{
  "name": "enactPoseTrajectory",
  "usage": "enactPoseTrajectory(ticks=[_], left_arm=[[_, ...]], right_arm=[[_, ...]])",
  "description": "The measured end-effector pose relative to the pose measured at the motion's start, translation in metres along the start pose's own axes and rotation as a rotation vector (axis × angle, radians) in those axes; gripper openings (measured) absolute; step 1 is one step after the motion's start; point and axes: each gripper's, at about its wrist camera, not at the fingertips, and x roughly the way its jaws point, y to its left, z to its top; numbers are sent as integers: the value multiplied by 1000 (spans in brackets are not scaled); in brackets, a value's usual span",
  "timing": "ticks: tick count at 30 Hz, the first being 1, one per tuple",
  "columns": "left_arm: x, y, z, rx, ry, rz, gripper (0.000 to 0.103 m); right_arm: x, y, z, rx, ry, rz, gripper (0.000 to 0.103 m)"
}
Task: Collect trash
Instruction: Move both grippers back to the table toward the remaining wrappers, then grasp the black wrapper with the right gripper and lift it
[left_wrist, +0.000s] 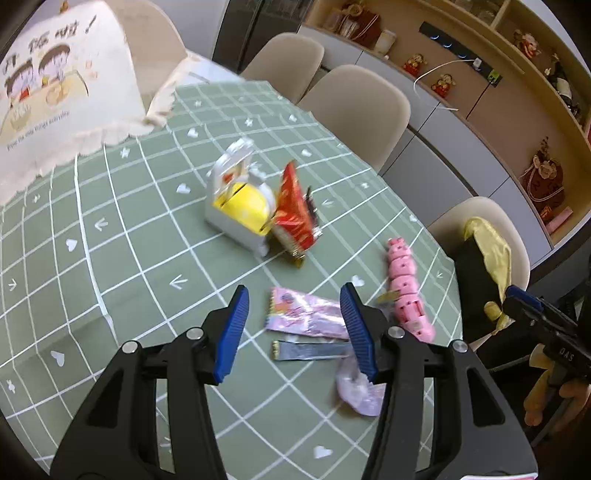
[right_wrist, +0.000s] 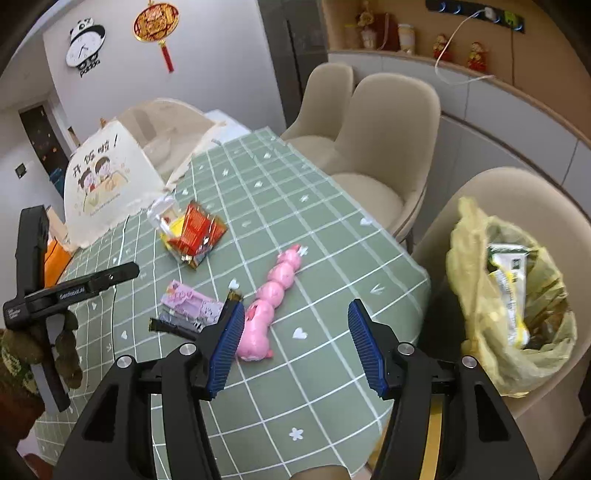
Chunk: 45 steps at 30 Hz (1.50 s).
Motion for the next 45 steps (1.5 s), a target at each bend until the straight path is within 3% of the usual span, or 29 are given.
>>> enactPoseTrajectory(ticks=[6, 13, 15, 17, 23, 29, 35, 39, 40, 42, 45], left_arm=[[11, -3, -13, 105, 25, -40, 49], [12, 2, -22, 71, 53, -44, 49], [11, 4, -20, 77, 51, -33, 49], [10, 6, -18, 82, 50, -22, 49], [9, 3, -16, 85, 57, -53, 49], [8, -23, -20, 134, 67, -116, 49], [20, -68, -42, 247, 144, -185, 49], [27, -79, -52, 284, 155, -148, 49], [27, -77, -53, 270, 160, -151, 49], [27, -72, -53, 239, 164, -151, 49], [21, -61, -52, 192, 144, -132, 49]], right_arm=[[43, 9, -25, 22, 139, 47, 50], [80, 51, -52, 39, 254, 175, 47], [90, 58, -55, 38, 279, 198, 28], [97, 62, -57, 30, 309, 225, 17], [79, 54, -62, -12, 290, 196, 7], [60, 19, -64, 59, 257, 109, 7], [52, 13, -65, 52, 252, 71, 6], [52, 5, -71, 69, 257, 51, 8], [49, 5, -72, 59, 238, 33, 10], [43, 9, -72, 36, 196, -14, 33], [30, 11, -69, 46, 132, -3, 37]])
